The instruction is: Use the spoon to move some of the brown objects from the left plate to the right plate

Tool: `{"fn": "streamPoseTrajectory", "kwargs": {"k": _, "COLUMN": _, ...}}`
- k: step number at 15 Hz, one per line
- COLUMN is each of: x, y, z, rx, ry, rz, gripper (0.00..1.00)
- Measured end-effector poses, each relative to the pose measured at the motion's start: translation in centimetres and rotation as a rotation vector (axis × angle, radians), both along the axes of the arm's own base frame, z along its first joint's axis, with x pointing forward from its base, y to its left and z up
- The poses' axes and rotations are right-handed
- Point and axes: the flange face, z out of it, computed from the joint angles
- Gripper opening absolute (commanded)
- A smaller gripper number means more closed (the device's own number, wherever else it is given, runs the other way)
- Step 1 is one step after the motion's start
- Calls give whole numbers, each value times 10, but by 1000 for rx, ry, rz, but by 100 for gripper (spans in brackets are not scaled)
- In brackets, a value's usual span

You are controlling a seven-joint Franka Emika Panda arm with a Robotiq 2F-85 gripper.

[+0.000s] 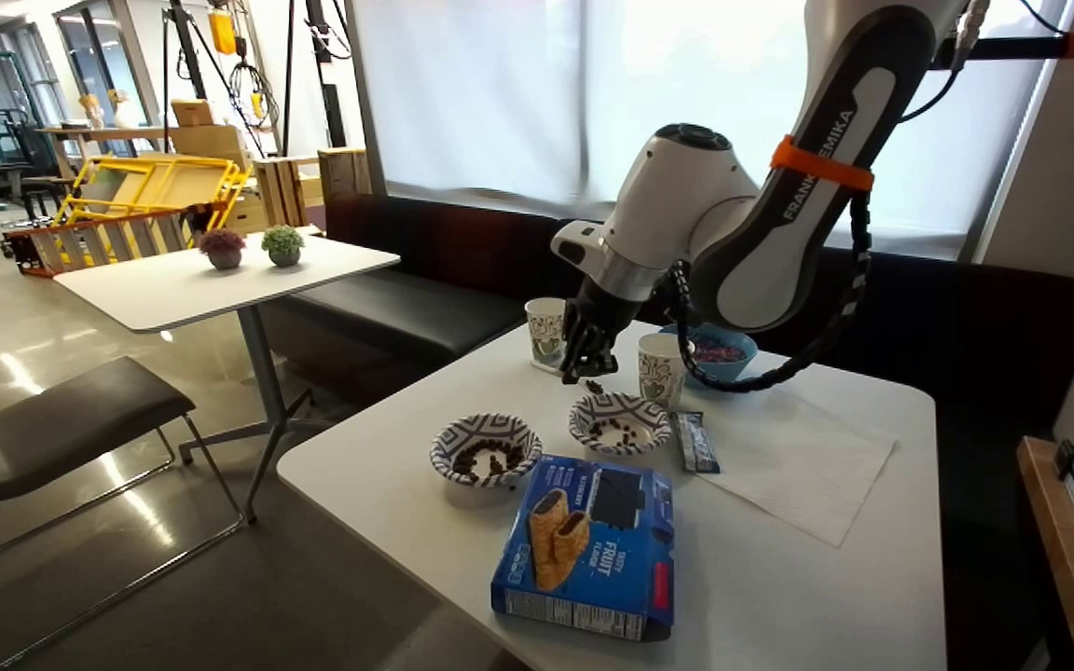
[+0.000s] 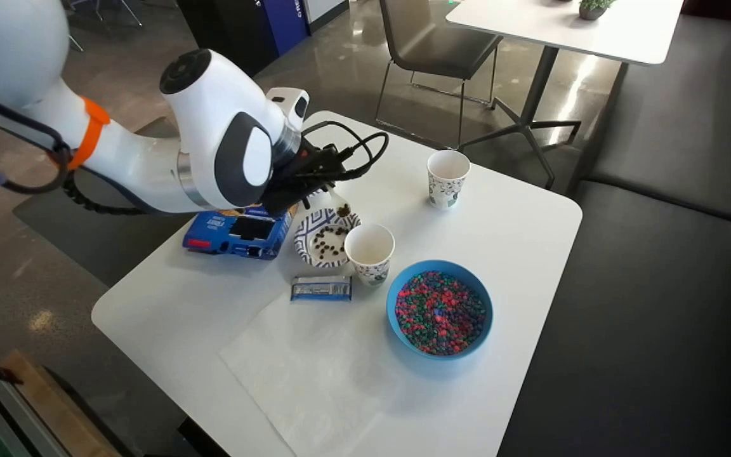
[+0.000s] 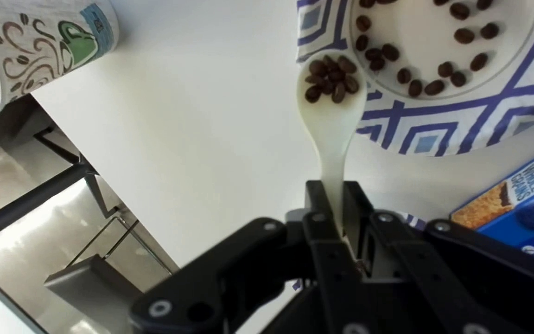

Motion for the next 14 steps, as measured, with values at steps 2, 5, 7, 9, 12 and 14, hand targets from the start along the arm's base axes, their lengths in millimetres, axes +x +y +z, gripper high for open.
{"fn": "streamPoseTrajectory", "kwargs": {"k": 2, "x": -12, "y": 4, "z": 1, "rx": 22, "ry": -24, "rz": 4, "gripper": 3}}
{"fn": "streamPoseTrajectory", "kwargs": {"k": 5, "x": -30, "y": 10, "z": 1, "rx": 58, "ry": -59, "rz": 18, "gripper": 3}}
{"fn": "streamPoseTrajectory", "kwargs": {"k": 7, "x": -40, "y": 12, "z": 2, "rx": 87, "ry": -92, "rz": 30, "gripper": 3}}
{"fn": "streamPoseTrajectory", "kwargs": {"k": 9, "x": -49, "y": 11, "z": 3, "rx": 119, "ry": -139, "rz": 39, "gripper": 3}}
{"fn": "streamPoseTrajectory", "kwargs": {"k": 12, "x": -58, "y": 8, "z": 9, "rx": 165, "ry": -222, "rz": 54, "gripper": 3}}
{"fn": "streamPoseTrajectory", "kwargs": {"k": 14, "x": -62, "y": 4, "z": 11, "rx": 179, "ry": -256, "rz": 65, "gripper": 3}}
